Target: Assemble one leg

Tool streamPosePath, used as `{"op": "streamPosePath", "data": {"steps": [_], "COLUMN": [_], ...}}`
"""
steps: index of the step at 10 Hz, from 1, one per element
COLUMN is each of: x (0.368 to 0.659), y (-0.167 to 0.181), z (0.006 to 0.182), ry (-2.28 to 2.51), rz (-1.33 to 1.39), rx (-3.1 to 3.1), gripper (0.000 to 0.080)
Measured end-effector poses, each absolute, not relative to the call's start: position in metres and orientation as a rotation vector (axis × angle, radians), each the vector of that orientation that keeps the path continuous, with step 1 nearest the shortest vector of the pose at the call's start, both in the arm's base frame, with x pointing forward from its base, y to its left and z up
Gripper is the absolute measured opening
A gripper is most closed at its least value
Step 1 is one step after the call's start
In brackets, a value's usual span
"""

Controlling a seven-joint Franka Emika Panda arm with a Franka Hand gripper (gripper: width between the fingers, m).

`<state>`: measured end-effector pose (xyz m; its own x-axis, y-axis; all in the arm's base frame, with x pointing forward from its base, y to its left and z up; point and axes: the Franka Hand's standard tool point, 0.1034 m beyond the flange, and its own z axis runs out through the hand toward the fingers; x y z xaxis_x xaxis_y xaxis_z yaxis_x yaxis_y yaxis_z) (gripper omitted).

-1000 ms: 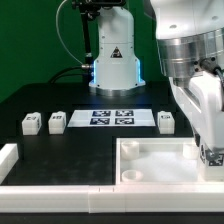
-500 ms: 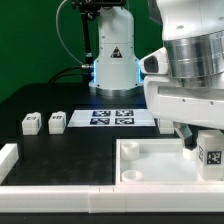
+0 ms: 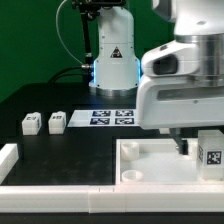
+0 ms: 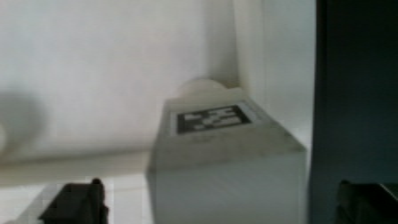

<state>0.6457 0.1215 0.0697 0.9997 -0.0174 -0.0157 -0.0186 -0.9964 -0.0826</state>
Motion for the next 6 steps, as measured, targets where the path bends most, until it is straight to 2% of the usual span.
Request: {"op": "streamPosePath", "data": {"steps": [1, 2, 3, 4, 5, 6], "x": [0.6459, 0.6459, 0.6457, 0.6459, 0.6462, 0.6464], "y": [0.1205, 0.1209, 0.1215, 0.1196, 0.1166, 0.1149], "z": [0.0691, 0.0691, 0.0690, 0.0690, 0.0686, 0.0684], "ry": [0.111, 0.150, 0.285, 0.428, 0.591, 0.702], "rz": [0.022, 0.024, 0.030, 0.036, 0.042, 0.046], "rx": [-3.053, -3.050, -3.040, -3.027, -3.003, -2.982], "gripper": [0.0649, 0.0560, 0.0560, 0.0343, 0.0299, 0.0298]}}
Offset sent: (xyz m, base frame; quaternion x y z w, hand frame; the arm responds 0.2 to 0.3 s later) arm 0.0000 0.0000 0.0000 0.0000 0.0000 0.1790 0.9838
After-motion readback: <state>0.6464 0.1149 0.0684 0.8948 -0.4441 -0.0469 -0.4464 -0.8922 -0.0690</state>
